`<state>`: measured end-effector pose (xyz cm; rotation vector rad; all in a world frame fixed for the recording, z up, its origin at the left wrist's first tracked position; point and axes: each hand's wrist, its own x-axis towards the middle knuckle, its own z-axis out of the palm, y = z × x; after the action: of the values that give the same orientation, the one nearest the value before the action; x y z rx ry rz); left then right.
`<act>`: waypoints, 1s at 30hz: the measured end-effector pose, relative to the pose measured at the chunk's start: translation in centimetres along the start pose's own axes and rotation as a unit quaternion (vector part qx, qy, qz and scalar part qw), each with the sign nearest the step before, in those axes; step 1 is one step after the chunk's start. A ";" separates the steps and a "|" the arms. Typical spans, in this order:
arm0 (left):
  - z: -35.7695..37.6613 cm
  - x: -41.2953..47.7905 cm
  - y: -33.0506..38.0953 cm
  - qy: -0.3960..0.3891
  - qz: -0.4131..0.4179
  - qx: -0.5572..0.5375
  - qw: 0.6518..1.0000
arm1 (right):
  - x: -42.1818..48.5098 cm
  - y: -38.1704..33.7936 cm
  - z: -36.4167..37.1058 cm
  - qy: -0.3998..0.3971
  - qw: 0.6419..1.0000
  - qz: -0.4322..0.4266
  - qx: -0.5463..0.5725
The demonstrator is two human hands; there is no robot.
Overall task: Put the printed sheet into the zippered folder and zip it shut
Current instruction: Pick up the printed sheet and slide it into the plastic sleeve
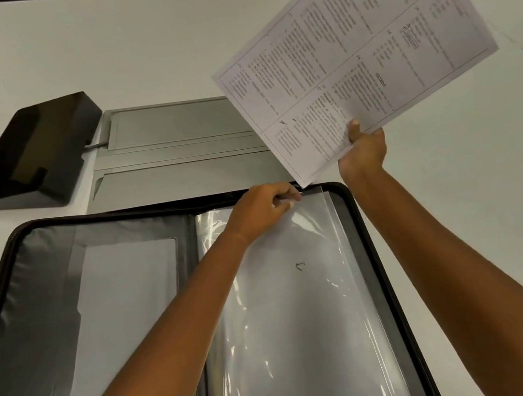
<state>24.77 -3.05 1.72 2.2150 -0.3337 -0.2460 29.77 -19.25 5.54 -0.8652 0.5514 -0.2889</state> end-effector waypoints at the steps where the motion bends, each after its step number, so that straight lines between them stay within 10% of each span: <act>1: 0.0 0.0 0.0 0.004 0.009 0.003 1.000 | 0.2 0.2 0.1 -0.002 1.000 0.002 -0.005; 30: -7.8 -3.2 -7.5 0.092 -0.107 0.019 0.990 | 1.8 2.7 -0.2 -0.130 0.936 -0.039 -0.324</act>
<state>25.20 8.18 0.75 2.2921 0.0017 -0.1487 31.19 -18.49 2.69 -1.5442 0.3617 -0.0537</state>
